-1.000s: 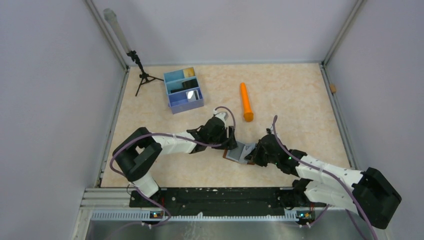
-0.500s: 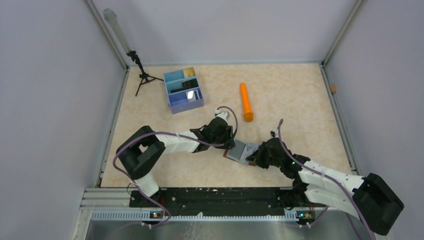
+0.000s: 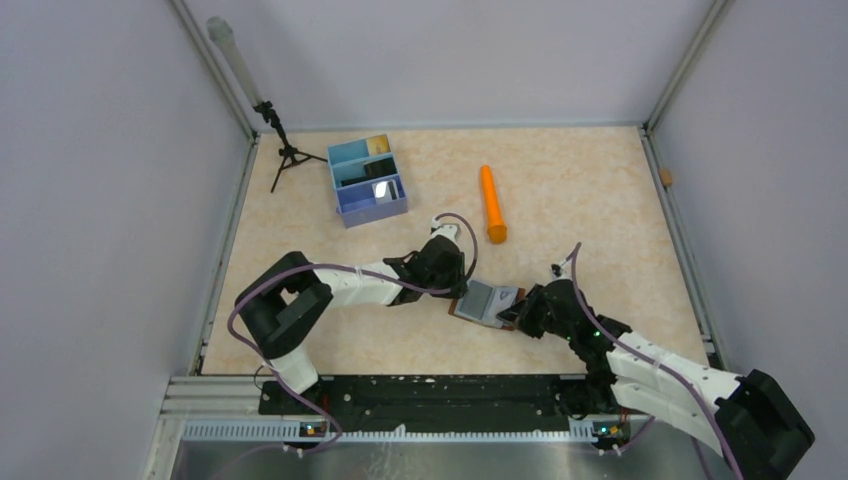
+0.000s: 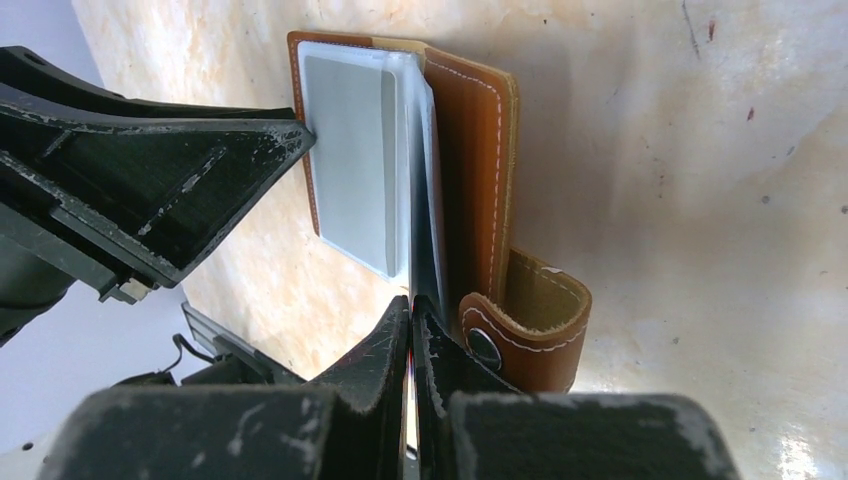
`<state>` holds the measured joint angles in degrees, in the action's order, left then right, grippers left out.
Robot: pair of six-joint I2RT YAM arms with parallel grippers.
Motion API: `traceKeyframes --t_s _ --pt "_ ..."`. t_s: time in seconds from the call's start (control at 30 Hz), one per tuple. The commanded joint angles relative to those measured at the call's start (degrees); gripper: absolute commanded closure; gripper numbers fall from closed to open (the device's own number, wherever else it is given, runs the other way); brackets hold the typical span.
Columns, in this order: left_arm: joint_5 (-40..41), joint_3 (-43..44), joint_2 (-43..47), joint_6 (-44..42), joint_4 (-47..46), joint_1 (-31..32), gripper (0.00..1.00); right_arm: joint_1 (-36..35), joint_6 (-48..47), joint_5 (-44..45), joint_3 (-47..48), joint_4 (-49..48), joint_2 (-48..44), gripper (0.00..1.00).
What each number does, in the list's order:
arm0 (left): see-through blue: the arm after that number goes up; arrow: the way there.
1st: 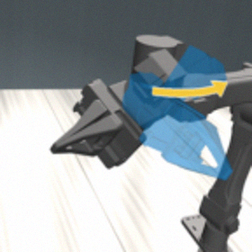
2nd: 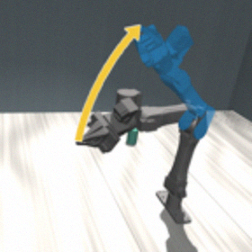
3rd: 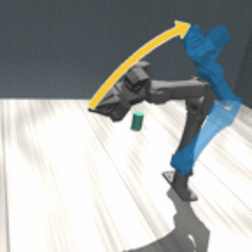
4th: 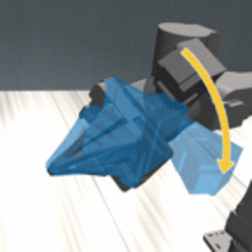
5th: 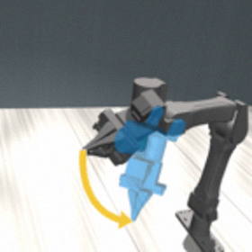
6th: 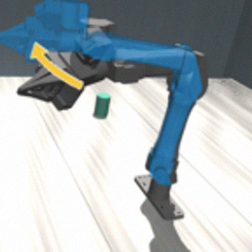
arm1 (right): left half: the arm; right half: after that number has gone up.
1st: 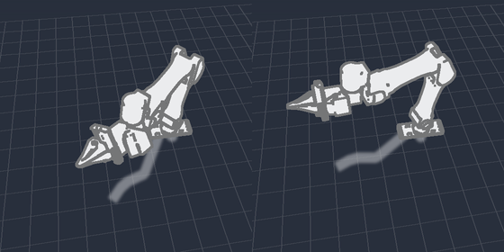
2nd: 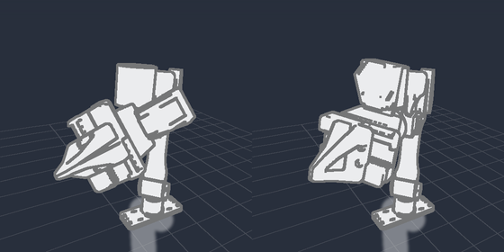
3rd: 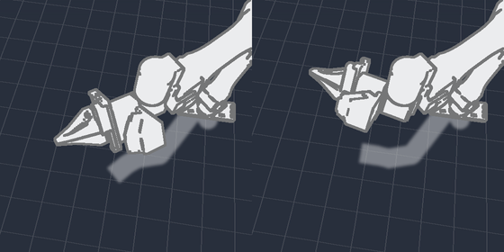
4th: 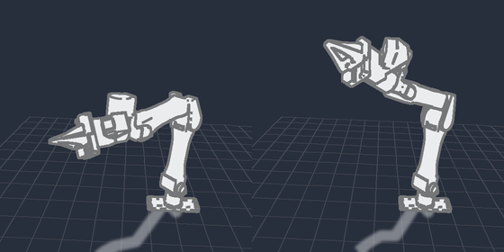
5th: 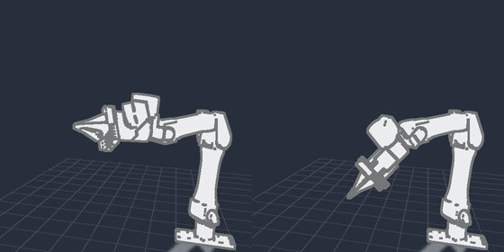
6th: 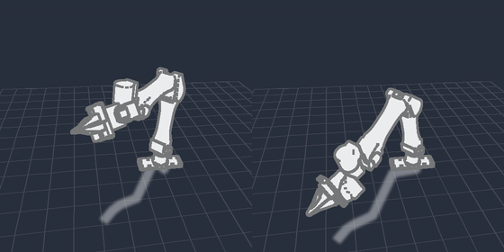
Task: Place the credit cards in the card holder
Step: Insert the credit card into the card holder.
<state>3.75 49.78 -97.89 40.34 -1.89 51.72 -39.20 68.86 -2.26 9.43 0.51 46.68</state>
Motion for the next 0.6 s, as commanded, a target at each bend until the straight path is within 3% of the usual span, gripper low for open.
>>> traceKeyframes --t_s 0.0,0.57 --pt "2.38 -0.15 -2.22 -1.02 5.55 0.22 0.61 0.83 0.57 -0.42 -1.00 -3.07 -1.83 1.00" --pt "2.67 0.13 -2.44 -0.31 5.89 0.64 0.64 1.57 -0.72 -0.36 -1.87 -7.51 -0.69 1.00"
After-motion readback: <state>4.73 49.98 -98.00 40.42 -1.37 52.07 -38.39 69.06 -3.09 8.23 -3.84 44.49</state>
